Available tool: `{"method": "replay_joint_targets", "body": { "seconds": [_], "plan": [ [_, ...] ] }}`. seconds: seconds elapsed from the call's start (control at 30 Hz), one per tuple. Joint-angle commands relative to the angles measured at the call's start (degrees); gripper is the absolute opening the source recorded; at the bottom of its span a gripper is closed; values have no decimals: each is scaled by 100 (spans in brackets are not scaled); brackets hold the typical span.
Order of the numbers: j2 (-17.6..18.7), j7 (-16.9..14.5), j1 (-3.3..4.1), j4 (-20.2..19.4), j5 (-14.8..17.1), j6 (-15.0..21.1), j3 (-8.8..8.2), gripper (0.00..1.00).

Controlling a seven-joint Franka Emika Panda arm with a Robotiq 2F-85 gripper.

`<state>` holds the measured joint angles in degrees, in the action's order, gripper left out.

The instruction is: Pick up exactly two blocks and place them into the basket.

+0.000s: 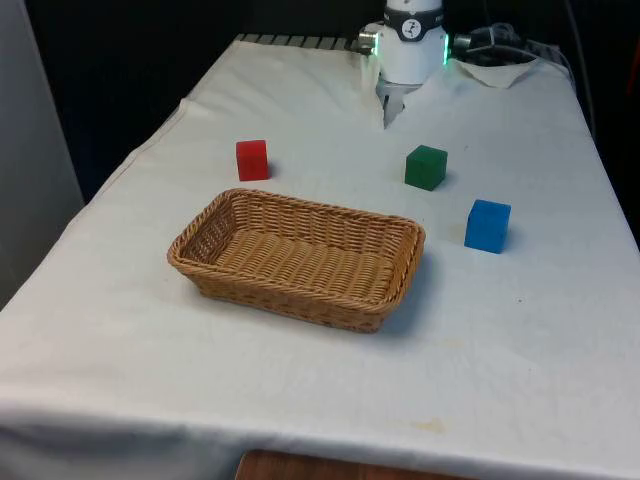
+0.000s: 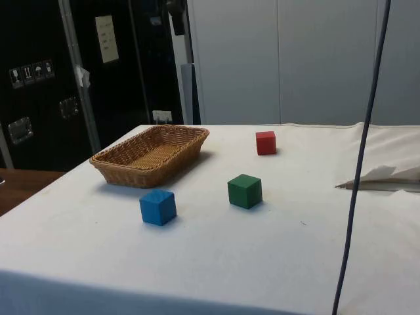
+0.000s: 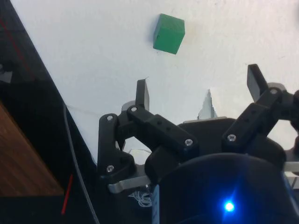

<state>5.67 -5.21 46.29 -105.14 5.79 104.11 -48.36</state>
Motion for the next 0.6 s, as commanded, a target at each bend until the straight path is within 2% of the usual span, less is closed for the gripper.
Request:
{"method": "replay_joint_targets", "body": {
  "seconds": [0.0, 0.13, 0.3, 0.33, 0.37, 0.57],
  "plan": [
    [0, 0, 0, -6, 0, 0, 0, 100],
    [-86, -11, -6, -183, -103, 143, -29, 100],
    [-212, -92, -63, -430, -246, 315, -69, 100],
    [-103, -126, -86, -338, -126, 201, -57, 100],
    [-235, -97, -74, -464, -269, 327, -74, 100],
    [-361, -160, -149, -636, -470, 378, -138, 100]
  ]
}}
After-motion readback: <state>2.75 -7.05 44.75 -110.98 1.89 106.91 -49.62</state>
